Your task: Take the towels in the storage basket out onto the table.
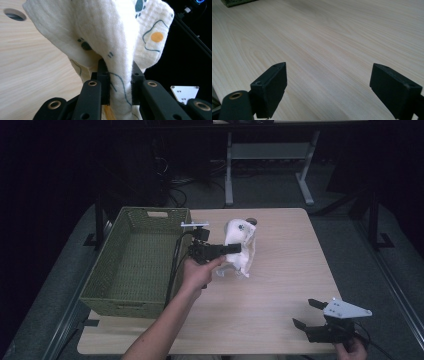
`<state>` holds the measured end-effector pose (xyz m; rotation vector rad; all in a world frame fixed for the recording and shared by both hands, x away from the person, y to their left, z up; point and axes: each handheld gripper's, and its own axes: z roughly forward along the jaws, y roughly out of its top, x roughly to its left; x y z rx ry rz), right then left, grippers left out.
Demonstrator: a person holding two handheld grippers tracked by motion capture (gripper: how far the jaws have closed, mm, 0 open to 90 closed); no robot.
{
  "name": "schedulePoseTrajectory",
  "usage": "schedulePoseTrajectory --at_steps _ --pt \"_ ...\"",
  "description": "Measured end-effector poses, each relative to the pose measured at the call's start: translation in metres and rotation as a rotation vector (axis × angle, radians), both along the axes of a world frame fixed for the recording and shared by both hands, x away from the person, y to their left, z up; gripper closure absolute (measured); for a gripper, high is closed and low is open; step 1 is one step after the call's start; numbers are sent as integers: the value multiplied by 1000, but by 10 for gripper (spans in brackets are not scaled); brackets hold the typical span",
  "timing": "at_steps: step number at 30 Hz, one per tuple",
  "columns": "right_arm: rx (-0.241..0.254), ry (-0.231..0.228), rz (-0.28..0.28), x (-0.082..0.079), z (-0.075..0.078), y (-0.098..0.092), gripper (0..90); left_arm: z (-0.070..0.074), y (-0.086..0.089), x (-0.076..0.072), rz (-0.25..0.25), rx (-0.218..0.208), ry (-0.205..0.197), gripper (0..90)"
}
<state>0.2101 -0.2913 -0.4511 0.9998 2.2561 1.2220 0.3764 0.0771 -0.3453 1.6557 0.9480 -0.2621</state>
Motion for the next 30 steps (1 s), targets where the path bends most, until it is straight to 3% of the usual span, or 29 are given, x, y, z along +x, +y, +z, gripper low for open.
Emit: schedulePoseTrajectory --at_steps 11,20,22,23,30 --pt "9 0 -2 -1 0 1 140 -11 -26 -1 -35 4 -2 769" --pt "12 5 -3 -2 0 1 140 -23 -37 1 -29 20 10 764" --pt "13 5 0 -2 0 1 140 -27 -41 2 -28 37 9 764" --pt "11 8 0 -2 0 2 140 -33 -45 3 -29 66 5 764" --pt "2 7 4 -1 0 3 140 -54 -54 7 -28 116 32 763"
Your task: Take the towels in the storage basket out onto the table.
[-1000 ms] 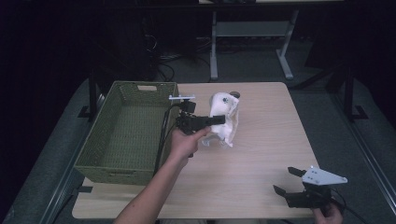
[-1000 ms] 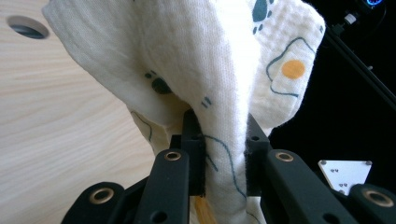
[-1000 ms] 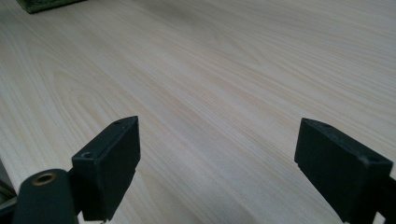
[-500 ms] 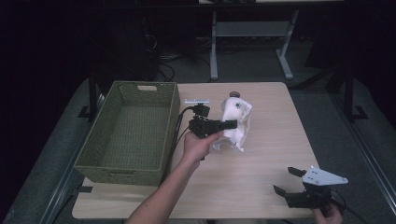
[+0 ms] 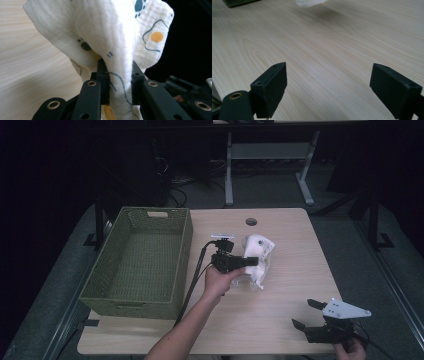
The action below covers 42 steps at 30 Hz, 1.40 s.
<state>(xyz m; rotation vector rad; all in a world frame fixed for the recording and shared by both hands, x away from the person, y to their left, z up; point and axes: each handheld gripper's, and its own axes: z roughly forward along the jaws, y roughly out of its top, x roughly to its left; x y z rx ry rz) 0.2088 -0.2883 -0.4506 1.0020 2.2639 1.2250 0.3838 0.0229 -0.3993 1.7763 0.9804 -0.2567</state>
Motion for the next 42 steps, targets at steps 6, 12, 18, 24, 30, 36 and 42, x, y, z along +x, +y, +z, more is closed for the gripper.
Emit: schedulePoseTrajectory --at_steps 6,12,18,24,30,36,42 --pt "3 1 -2 0 0 -1 140 -17 0 5 41 5 37 762" --pt "1 2 0 0 0 -1 140 -34 -3 7 57 56 54 757" --pt "-4 2 6 0 0 1 140 -49 -11 7 71 84 64 746" --pt "-2 0 8 0 0 0 140 -56 -15 8 81 85 75 700" --pt "-1 1 11 -1 1 0 140 -54 -14 5 77 132 45 636" --pt "-3 3 10 -1 1 0 140 -51 -6 3 102 95 44 559" --pt "-9 5 13 -1 1 1 140 -43 3 -5 112 80 16 538"
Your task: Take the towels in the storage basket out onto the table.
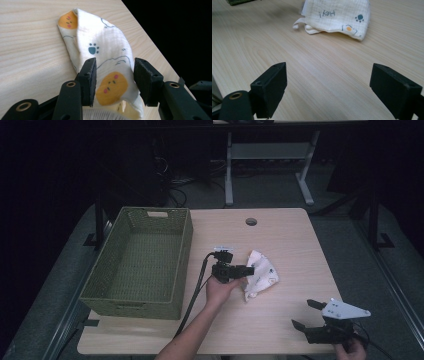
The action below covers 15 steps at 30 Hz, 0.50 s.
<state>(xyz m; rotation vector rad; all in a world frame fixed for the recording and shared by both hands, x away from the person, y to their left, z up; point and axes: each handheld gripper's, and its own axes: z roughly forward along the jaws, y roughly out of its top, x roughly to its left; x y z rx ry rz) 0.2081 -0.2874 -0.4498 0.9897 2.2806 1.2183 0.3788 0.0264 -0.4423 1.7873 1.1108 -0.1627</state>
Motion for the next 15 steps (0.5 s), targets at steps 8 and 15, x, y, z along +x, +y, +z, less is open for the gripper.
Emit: schedulePoseTrajectory --at_steps 8,15 --pt "-8 -1 4 1 0 0 140 12 13 -12 -8 -1 -42 516" --pt "-9 8 -9 4 -1 1 140 14 24 -24 -11 -4 -64 472"
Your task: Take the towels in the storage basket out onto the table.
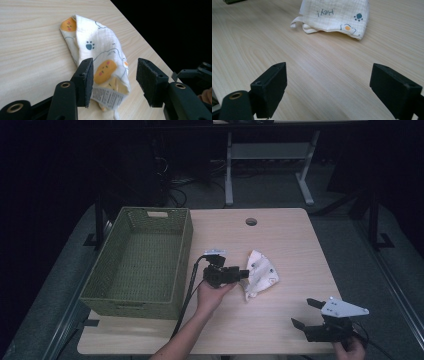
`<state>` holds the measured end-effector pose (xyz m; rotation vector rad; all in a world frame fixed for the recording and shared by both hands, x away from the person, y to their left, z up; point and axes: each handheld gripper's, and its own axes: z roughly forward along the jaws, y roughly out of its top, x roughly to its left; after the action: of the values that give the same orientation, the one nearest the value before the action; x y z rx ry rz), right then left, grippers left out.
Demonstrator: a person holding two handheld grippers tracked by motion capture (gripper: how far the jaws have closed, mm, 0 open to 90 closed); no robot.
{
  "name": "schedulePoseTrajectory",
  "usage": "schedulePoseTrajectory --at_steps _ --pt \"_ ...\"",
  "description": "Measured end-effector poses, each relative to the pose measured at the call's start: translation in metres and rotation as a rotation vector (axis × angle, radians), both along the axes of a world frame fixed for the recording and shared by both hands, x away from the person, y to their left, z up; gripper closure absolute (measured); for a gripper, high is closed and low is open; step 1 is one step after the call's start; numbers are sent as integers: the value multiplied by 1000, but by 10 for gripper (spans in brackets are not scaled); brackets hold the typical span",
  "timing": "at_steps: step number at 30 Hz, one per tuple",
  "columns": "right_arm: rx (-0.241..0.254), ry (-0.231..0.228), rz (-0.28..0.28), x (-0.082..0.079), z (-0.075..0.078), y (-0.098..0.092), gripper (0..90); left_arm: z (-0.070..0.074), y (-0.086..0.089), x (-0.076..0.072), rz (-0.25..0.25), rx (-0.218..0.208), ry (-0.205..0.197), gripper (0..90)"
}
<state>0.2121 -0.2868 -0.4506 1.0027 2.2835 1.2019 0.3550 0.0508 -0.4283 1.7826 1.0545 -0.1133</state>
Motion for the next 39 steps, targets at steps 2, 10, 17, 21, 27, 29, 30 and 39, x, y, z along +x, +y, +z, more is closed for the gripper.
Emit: schedulePoseTrajectory --at_steps 2,10,17,21,27,29,30,39 --pt "-7 -8 8 1 0 0 140 0 4 -3 6 -4 -4 470" --pt "-17 0 5 2 -1 1 140 0 14 -17 -8 13 -33 428" --pt "-25 0 5 4 -1 3 140 -2 19 -27 -7 5 -34 388" --pt "-27 5 5 4 -1 4 140 -3 23 -34 -17 2 -39 389" --pt "-30 7 7 4 -2 4 140 -3 28 -44 -30 4 -57 387" --pt "-33 11 7 4 -2 4 140 -3 30 -49 -38 6 -60 386" --pt "-34 9 8 4 -2 4 140 -4 32 -53 -43 7 -67 384" --pt "-37 9 5 5 -2 6 140 -8 42 -64 -52 25 -79 371"
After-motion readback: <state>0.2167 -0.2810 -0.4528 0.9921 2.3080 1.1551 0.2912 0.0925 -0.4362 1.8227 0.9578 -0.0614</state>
